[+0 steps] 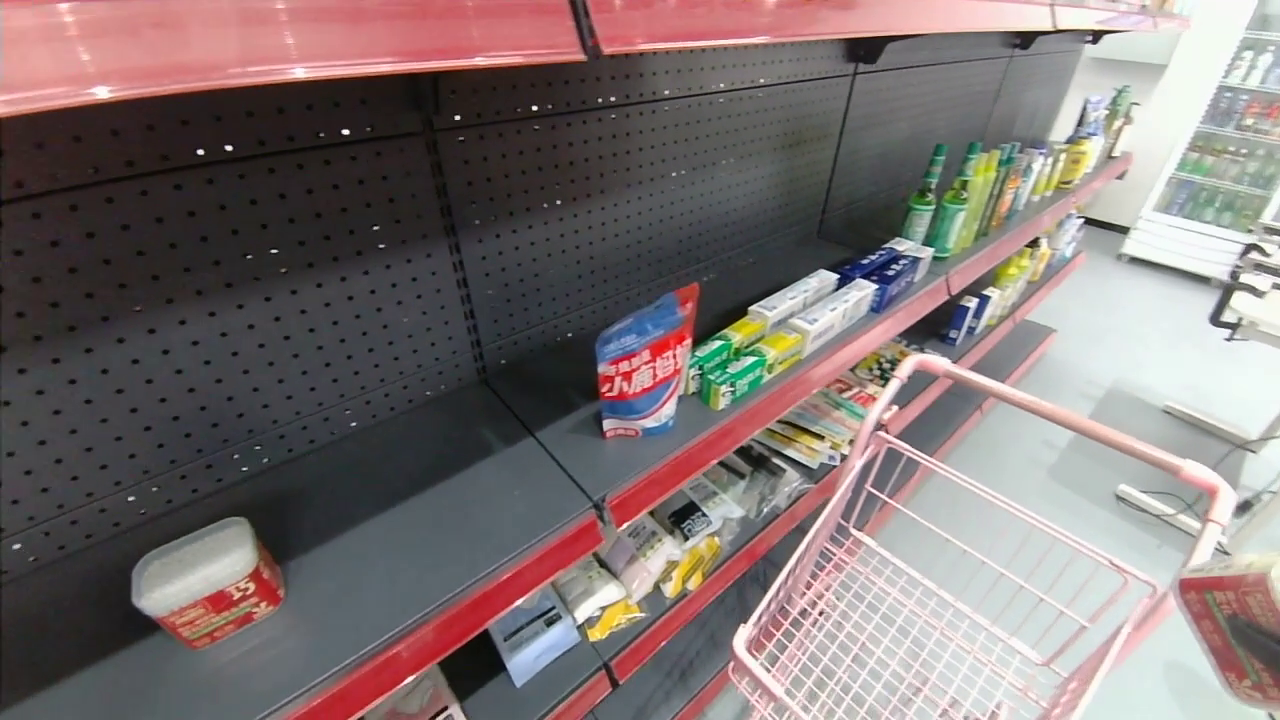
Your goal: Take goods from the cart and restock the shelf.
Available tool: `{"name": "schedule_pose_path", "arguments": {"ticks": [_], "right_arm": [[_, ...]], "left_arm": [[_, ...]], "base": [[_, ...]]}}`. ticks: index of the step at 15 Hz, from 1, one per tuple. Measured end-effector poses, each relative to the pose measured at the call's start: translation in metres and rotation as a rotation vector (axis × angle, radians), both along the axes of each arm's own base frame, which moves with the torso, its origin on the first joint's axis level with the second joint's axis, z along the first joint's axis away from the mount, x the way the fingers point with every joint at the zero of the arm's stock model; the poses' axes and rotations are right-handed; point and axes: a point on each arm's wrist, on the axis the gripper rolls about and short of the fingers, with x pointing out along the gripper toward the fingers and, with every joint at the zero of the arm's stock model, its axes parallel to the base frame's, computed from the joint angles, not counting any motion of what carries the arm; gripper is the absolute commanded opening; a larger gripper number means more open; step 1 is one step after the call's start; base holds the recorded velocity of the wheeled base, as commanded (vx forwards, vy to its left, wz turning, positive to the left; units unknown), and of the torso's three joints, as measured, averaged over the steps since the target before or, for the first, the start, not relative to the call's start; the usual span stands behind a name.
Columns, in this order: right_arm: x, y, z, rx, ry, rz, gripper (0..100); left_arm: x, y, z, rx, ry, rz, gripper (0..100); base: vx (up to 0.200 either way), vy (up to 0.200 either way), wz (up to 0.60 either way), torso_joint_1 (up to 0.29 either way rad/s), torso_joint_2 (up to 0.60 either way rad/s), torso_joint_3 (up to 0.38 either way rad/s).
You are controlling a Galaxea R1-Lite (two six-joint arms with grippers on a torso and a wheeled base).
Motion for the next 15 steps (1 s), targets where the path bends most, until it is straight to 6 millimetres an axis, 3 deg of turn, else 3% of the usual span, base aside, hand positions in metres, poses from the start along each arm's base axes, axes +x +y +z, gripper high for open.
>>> {"name": "schedule_pose_path", "arguments": {"ticks": [12,15], "right_arm": [[-0.0027,-0.0003,-0.0002,-0.002,-0.011,-0.012,0],[-0.0098,0.0000,-0.0012,-0.003,-0.035,-0.018,0]], "left_arm": [[-0.0002,0.0000,0.0001,0.000,-0.005,0.000,100],[-0.0002,0.0000,0.0001,0.000,-0.005,0.000,100]], "base": [[0.000,0.000,0.60,0.001,0.00,0.004],[0.000,0.000,0.00,0.000,0.00,0.000]]}}
